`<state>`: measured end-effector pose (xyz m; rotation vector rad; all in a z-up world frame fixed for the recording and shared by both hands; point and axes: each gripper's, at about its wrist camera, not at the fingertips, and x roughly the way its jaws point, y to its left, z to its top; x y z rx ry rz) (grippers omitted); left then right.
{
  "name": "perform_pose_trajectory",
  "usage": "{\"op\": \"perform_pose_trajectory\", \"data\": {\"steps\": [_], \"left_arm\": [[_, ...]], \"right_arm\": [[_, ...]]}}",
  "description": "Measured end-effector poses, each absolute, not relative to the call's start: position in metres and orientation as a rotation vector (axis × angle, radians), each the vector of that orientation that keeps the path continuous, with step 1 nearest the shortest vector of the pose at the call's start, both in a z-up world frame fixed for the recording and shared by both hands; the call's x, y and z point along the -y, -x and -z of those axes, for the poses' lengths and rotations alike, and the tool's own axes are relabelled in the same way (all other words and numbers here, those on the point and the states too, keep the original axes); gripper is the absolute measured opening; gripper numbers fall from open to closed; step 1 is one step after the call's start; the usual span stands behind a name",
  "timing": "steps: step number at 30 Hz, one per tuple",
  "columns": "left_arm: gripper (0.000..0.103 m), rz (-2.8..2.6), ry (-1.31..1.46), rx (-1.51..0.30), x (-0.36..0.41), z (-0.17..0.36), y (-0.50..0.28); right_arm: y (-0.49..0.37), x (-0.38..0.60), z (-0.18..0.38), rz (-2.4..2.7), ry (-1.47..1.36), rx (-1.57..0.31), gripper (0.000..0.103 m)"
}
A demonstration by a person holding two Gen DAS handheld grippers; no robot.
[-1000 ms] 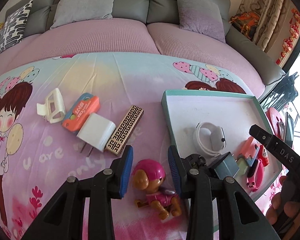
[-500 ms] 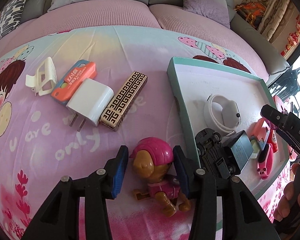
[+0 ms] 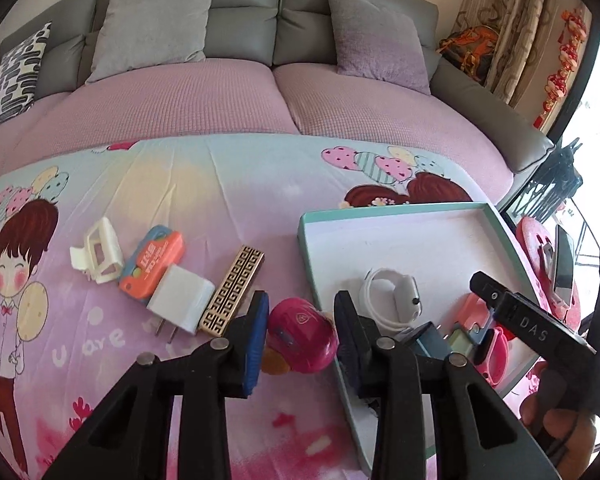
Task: Organize rigid objects
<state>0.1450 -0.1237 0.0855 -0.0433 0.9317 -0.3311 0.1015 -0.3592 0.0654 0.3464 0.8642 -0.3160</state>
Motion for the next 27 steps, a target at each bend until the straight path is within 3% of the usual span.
{"op": "perform_pose_trajectory", "data": {"steps": [5, 9, 20, 22, 26, 27], "left_arm": [[0.026, 0.373, -0.018, -0.89, 0.143, -0.099, -0.145], [0.014, 0.352, -0.011, -0.893, 0.141, -0.098, -0.145], [0.013, 0.267, 0.03, -0.91, 0.115, -0.087, -0.15], [0.016, 0.265, 0.04, -0.936, 0.114, -0.079, -0.156], [0.036, 0.265, 0.034, -0.994, 0.121, -0.06, -0.162], [0.037, 0.269, 0.047, -1.013, 0.121, -0.054, -0.164]], "right_arm": [[-0.102, 0.361, -0.065, 0.312, -0.354, -0.865, 0.083], [-0.1, 0.363, -0.065, 0.309, -0.364, -0.86, 0.084], [-0.101, 0.363, -0.064, 0.303, -0.374, -0.864, 0.083], [-0.101, 0.363, -0.064, 0.305, -0.37, -0.865, 0.083], [-0.101, 0.362, -0.064, 0.308, -0.371, -0.866, 0.084], [-0.101, 0.362, -0.064, 0.308, -0.37, -0.866, 0.083]]}}
